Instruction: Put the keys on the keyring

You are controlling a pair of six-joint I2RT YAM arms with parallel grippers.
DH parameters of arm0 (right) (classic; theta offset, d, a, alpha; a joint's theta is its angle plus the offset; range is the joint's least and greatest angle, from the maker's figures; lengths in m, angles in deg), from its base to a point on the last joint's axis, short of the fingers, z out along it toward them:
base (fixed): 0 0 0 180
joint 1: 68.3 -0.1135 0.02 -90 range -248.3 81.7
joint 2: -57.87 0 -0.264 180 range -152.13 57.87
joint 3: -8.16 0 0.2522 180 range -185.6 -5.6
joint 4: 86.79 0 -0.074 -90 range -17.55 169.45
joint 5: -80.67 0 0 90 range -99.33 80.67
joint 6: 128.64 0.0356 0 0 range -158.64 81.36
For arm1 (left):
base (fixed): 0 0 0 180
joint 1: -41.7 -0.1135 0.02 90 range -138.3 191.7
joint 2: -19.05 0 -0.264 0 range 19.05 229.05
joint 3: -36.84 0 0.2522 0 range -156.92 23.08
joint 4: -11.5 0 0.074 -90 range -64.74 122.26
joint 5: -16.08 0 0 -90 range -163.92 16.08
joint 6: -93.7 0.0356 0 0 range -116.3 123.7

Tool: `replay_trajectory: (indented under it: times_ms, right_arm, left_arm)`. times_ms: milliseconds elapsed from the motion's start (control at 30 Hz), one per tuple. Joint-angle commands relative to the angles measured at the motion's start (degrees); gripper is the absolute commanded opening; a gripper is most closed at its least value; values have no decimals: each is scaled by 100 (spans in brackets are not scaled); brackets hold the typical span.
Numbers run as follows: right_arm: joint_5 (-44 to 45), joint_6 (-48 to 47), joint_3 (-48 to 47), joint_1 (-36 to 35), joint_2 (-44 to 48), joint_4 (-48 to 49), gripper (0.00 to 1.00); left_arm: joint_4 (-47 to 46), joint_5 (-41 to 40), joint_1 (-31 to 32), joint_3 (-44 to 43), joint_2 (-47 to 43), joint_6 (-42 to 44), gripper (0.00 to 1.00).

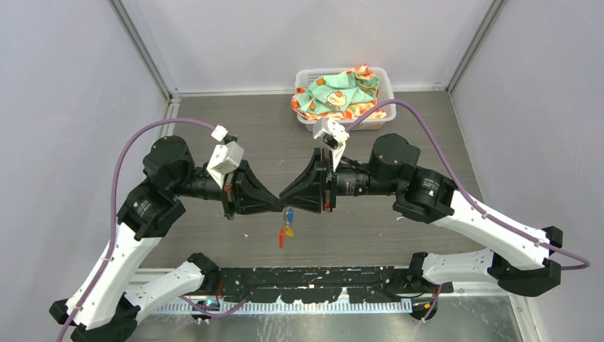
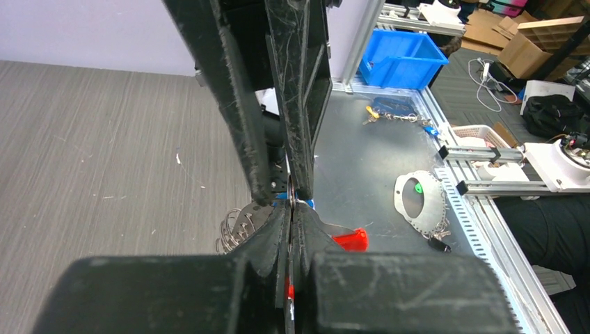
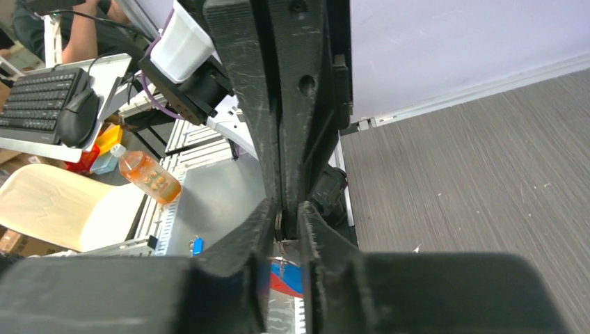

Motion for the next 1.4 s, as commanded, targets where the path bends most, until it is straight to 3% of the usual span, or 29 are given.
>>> replay_trajectory:
  times_ms: [0, 133, 300, 433, 633, 767, 833, 933, 1033, 1167, 1367]
  right_arm:
    - [-208, 120, -47, 11, 57, 516, 21]
    - [-199, 121, -57, 9, 80, 368, 12]
    - [-225, 146, -48, 12, 157, 159, 26]
    - [-183, 147, -17, 7, 221, 100, 27]
    - [-210, 78, -57, 13, 207, 21, 1]
    - [-235, -25, -233, 8, 131, -267, 1]
    - [-244, -130, -422, 11, 32, -581, 1]
    - [-251, -305, -811, 5, -184, -1194, 1]
    - [-341, -515, -1294, 4, -540, -1931, 1]
    - [-451, -707, -1784, 11, -899, -2466, 1]
    - [-407, -924, -2136, 9, -1153, -2893, 1]
  left_arm:
    - [-411, 102, 23, 12, -79, -156, 0]
    - [-391, 28, 21, 9, -114, -136, 0]
    - [-348, -16, 21, -3, -131, -129, 0]
    - [-346, -18, 21, -13, -119, -129, 0]
    - [-273, -56, 21, -30, -109, -49, 0]
    - [55, -147, 21, -13, -109, 289, 0]
    - [336, -205, 23, -71, -69, 555, 11]
    - [817, -184, 23, -217, 54, 836, 37]
    - [1585, -48, 21, -483, 260, 1440, 43]
    - [2163, 81, 26, -831, 560, 1864, 41]
    - [2495, 192, 23, -1048, 702, 2097, 26]
